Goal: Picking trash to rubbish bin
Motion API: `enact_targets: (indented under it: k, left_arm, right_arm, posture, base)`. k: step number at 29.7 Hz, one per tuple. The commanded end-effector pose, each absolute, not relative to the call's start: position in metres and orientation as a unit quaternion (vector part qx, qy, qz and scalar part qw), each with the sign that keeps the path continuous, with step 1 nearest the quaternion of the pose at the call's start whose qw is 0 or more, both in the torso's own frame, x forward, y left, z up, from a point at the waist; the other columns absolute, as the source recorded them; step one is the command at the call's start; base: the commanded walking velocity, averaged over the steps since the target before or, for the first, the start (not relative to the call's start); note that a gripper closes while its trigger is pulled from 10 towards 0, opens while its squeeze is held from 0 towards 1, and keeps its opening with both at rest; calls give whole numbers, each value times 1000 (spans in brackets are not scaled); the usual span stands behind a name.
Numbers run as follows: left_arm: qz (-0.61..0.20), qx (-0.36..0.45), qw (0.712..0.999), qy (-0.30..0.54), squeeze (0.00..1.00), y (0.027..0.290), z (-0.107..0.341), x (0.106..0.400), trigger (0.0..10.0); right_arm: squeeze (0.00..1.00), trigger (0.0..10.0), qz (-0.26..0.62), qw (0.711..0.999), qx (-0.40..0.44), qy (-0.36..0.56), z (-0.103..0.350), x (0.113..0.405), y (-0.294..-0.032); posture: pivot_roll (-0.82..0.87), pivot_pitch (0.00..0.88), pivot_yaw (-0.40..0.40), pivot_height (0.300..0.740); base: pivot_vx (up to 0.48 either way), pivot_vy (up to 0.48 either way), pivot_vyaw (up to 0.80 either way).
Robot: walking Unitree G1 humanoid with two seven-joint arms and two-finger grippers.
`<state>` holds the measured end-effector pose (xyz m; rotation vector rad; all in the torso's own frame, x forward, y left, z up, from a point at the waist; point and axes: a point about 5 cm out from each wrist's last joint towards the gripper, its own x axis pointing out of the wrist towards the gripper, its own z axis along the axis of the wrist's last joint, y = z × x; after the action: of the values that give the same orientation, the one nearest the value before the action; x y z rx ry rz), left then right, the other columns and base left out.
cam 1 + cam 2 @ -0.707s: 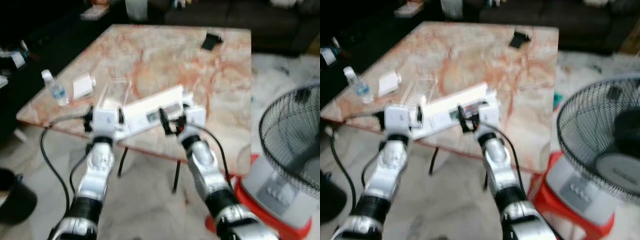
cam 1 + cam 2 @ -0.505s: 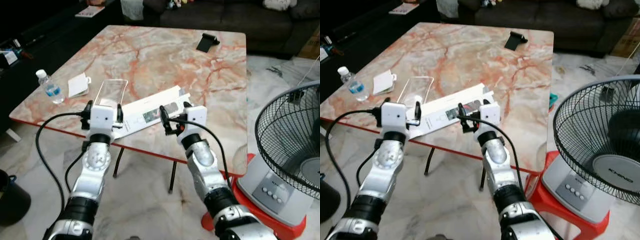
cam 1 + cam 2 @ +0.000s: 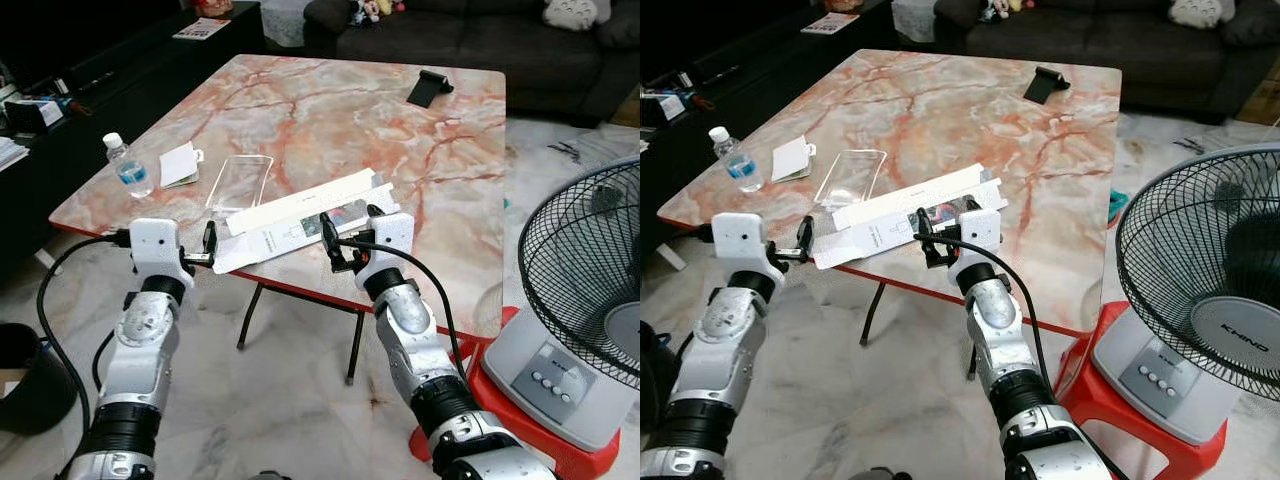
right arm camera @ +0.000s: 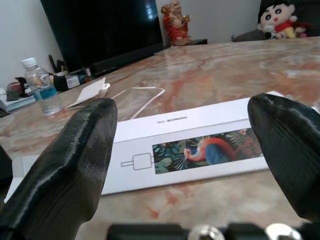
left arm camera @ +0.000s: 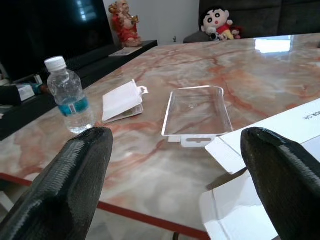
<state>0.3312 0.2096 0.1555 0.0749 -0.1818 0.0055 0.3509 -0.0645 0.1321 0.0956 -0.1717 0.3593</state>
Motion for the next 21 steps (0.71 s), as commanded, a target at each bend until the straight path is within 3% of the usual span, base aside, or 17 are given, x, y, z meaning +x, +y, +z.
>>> enact_targets:
  k: [1, 8, 13, 21]
  left_arm:
    - [3, 20, 997, -71, 0, 216, 150, 334, 10000]
    - [11, 20, 999, -28, 0, 220, 141, 345, 10000]
    - [-34, -30, 999, -17, 0, 213, 139, 355, 10000]
    - [-71, -37, 997, 6, 0, 203, 131, 359, 10000]
  right_arm:
    - [0, 10000, 190, 977, 41, -86, 132, 349, -59]
    - [0, 10000, 196, 977, 19, -85, 130, 348, -57]
    - [0, 10000, 200, 976, 19, -83, 129, 347, -58]
    - [0, 10000, 192, 978, 17, -86, 131, 349, -63]
  posture:
    - [129, 102, 62, 728]
    - [129, 111, 47, 728]
    - [121, 120, 38, 728]
    - [120, 138, 37, 728]
  base:
    - [0, 0, 0]
    - [0, 0, 0]
    - [0, 0, 0]
    - [0, 0, 0]
